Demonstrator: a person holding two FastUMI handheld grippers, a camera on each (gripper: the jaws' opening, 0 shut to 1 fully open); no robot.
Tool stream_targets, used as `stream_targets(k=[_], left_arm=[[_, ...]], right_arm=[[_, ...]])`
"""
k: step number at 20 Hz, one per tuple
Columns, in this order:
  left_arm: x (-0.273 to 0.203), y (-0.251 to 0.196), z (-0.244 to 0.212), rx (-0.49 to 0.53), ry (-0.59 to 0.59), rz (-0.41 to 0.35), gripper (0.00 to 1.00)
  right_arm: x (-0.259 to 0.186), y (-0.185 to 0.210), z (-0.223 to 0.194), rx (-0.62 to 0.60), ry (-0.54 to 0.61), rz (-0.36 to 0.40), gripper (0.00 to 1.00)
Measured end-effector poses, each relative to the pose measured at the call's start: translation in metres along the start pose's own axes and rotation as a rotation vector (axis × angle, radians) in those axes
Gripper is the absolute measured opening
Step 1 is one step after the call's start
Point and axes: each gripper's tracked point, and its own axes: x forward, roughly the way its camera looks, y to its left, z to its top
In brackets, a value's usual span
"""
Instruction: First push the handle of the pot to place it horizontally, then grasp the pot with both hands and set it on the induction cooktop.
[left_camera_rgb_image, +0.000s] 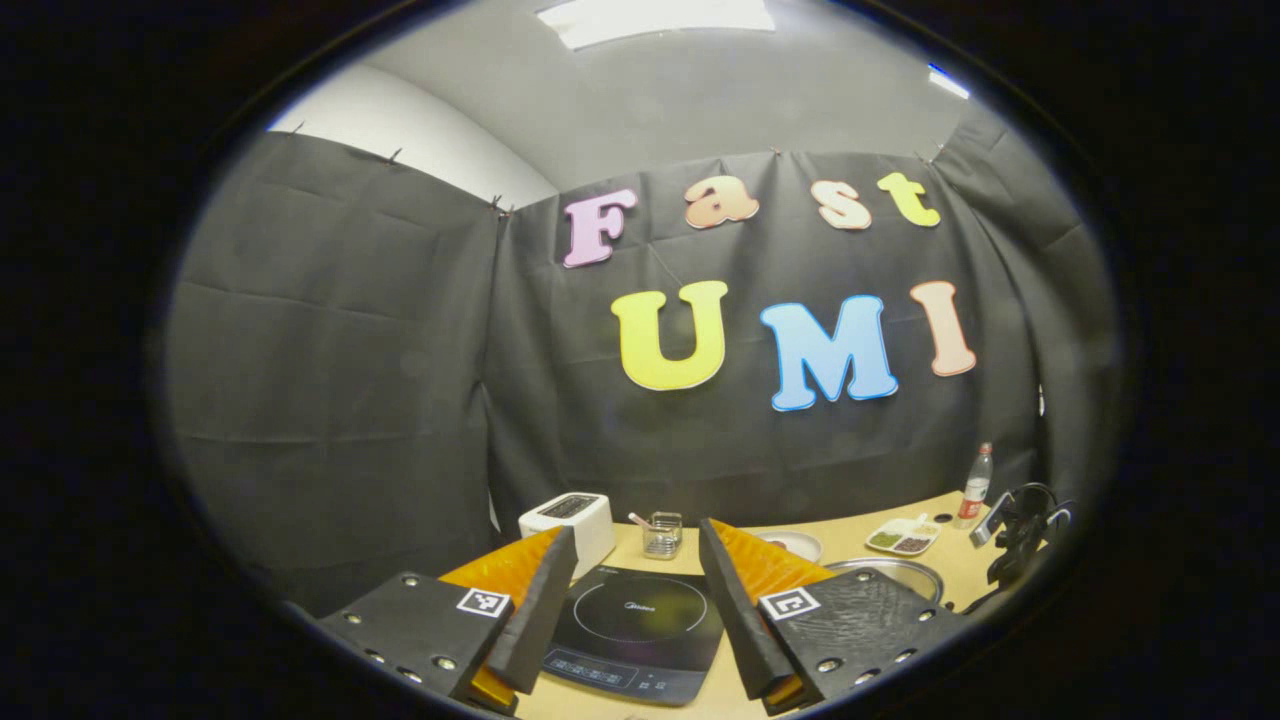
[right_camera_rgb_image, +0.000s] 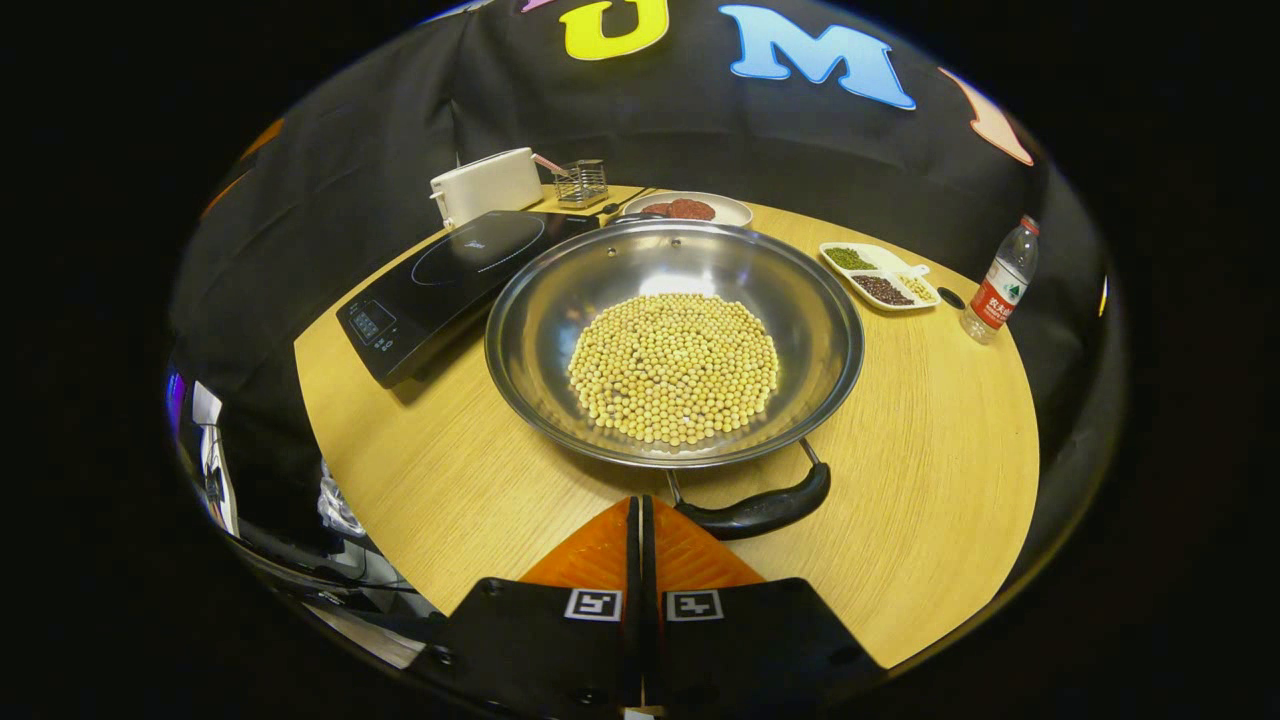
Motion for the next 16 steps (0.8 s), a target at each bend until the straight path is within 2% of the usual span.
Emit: stream_targets(k=[1,7,9,16], left_arm=[[0.0,-0.003,0.0,0.0,0.0,-0.006,0.72],[0.004,-0.019,-0.001,0.001,-0.002,-0.024,0.72],[0.005,-0.022,0.0,0.002,-0.003,-0.024,0.72],[0.01,-0.029,0.0,-0.001,-0.002,-0.017,0.72]], right_arm=[[0.0,-0.003,-0.001,0.004,0.0,-0.005,0.0],[-0.002,-0.03,0.0,0.014,-0.002,-0.049,0.02],[-0.002,-0.038,0.001,0.021,-0.004,-0.06,0.0],[0.0,-0.065,0.008,0.044,-0.013,-0.091,0.02]])
